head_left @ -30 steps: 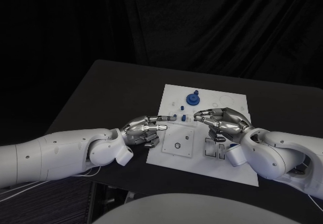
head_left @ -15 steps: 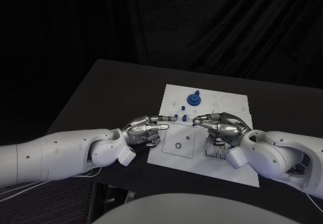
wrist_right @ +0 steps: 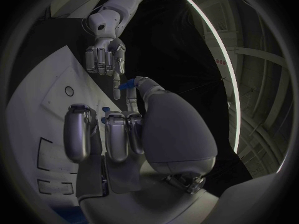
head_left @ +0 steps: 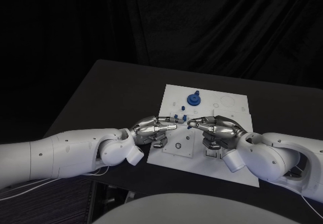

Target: Assemble the parts on the task board

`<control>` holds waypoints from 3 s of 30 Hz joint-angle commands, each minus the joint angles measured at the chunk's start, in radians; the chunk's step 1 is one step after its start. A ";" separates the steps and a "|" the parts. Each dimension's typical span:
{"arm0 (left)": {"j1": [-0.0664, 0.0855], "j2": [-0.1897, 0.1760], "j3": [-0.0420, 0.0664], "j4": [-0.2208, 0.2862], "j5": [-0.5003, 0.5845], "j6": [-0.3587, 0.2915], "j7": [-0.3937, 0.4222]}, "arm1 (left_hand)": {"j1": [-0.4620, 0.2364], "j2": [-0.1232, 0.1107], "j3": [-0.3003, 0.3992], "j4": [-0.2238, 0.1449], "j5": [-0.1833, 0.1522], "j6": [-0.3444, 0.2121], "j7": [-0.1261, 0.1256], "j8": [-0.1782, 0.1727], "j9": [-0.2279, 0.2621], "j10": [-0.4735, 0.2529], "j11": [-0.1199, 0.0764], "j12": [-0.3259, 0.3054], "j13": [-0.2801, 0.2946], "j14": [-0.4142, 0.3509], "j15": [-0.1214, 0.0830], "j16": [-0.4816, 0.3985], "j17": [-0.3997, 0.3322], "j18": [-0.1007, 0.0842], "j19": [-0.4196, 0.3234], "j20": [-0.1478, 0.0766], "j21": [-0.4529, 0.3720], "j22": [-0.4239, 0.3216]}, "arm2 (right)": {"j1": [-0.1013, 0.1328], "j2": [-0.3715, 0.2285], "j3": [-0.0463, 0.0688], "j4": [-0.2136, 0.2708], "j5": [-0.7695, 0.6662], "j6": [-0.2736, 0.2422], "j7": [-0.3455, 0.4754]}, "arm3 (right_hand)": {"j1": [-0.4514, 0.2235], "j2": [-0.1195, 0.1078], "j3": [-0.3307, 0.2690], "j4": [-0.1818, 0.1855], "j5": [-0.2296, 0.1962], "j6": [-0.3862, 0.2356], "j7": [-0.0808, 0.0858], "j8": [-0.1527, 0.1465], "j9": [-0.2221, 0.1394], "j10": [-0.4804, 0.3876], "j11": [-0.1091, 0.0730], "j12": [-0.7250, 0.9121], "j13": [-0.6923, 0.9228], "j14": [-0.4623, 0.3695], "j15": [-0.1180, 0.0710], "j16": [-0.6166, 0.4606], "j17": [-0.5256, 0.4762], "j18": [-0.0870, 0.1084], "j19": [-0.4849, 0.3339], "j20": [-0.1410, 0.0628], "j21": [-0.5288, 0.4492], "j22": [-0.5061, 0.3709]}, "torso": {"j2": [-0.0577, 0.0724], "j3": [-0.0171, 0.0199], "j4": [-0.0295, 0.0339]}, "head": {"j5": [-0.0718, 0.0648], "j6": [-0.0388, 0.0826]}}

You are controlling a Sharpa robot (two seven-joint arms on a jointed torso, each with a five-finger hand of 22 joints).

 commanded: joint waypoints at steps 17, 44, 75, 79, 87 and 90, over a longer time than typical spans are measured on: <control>-0.002 0.033 0.001 -0.025 0.006 0.106 -0.020 | 0.020 -0.023 -0.055 0.001 0.011 0.062 0.026 0.078 0.016 0.106 0.026 0.003 0.261 0.105 0.024 0.006 0.263 -0.016 -0.002 0.028 -0.011 0.083 | 0.000 0.017 0.001 0.007 0.079 0.069 -0.018 | 0.007 0.015 -0.024 0.012 0.052 -0.023 0.003 0.021 0.040 0.104 0.010 0.003 0.263 0.104 0.009 0.003 0.263 0.004 -0.005 0.009 -0.008 0.206 | 0.003 0.0016 -0.0012 | 0.006 0.000; -0.002 0.029 0.001 -0.034 0.005 0.231 0.011 | 0.050 -0.019 -0.133 -0.015 -0.037 0.052 0.011 0.113 0.026 0.106 0.013 0.003 0.261 0.105 0.011 0.006 0.263 -0.027 0.043 0.017 0.021 0.108 | 0.000 0.018 0.001 0.003 0.080 0.091 -0.028 | 0.010 0.017 -0.033 0.012 0.055 -0.026 0.005 0.024 0.040 0.104 0.012 0.003 0.263 0.104 0.010 0.003 0.263 0.004 -0.006 0.009 -0.010 0.206 | 0.002 0.0008 0.0002 | 0.008 0.000; -0.002 0.039 0.001 -0.031 0.005 0.175 -0.006 | 0.095 0.023 -0.159 -0.010 -0.033 0.175 0.018 0.151 0.037 0.106 0.021 0.003 0.261 0.105 0.020 0.006 0.263 -0.030 0.065 0.027 0.036 0.119 | 0.000 0.027 0.000 -0.006 0.080 0.145 -0.079 | 0.023 0.030 -0.069 0.013 0.052 -0.035 0.005 0.036 0.039 0.104 0.013 0.003 0.263 0.104 0.011 0.003 0.263 0.005 -0.008 0.011 -0.012 0.205 | 0.002 -0.0001 0.0007 | 0.017 0.000; -0.002 0.039 0.001 -0.031 0.005 0.173 -0.006 | 0.102 0.028 -0.169 -0.005 -0.036 0.224 0.015 0.150 0.044 0.106 0.018 0.003 0.261 0.105 0.017 0.006 0.263 -0.030 0.067 0.025 0.037 0.121 | 0.000 0.027 0.000 -0.007 0.080 0.152 -0.087 | 0.023 0.031 -0.070 0.013 0.052 -0.036 0.006 0.036 0.039 0.104 0.013 0.003 0.263 0.104 0.011 0.003 0.263 0.005 -0.008 0.011 -0.012 0.205 | 0.002 0.0000 0.0005 | 0.018 0.000; -0.003 0.041 0.001 -0.032 0.005 0.173 -0.008 | 0.109 0.030 -0.175 -0.004 -0.037 0.250 0.013 0.146 0.048 0.106 0.017 0.003 0.261 0.105 0.016 0.006 0.263 -0.031 0.069 0.023 0.038 0.122 | 0.000 0.026 0.000 -0.007 0.080 0.157 -0.095 | 0.024 0.032 -0.074 0.013 0.050 -0.038 0.006 0.037 0.038 0.104 0.014 0.003 0.263 0.104 0.011 0.003 0.263 0.006 -0.009 0.011 -0.013 0.204 | 0.001 0.0001 0.0016 | 0.018 0.000; -0.003 0.041 0.001 -0.033 0.005 0.174 -0.009 | 0.114 0.033 -0.178 -0.005 -0.036 0.266 0.012 0.144 0.051 0.106 0.018 0.003 0.261 0.105 0.016 0.006 0.263 -0.031 0.069 0.023 0.037 0.122 | 0.000 0.026 0.000 -0.008 0.080 0.158 -0.097 | 0.025 0.033 -0.078 0.014 0.048 -0.039 0.006 0.038 0.038 0.104 0.014 0.003 0.263 0.104 0.011 0.003 0.263 0.006 -0.009 0.011 -0.014 0.204 | 0.001 0.0004 0.0011 | 0.020 0.000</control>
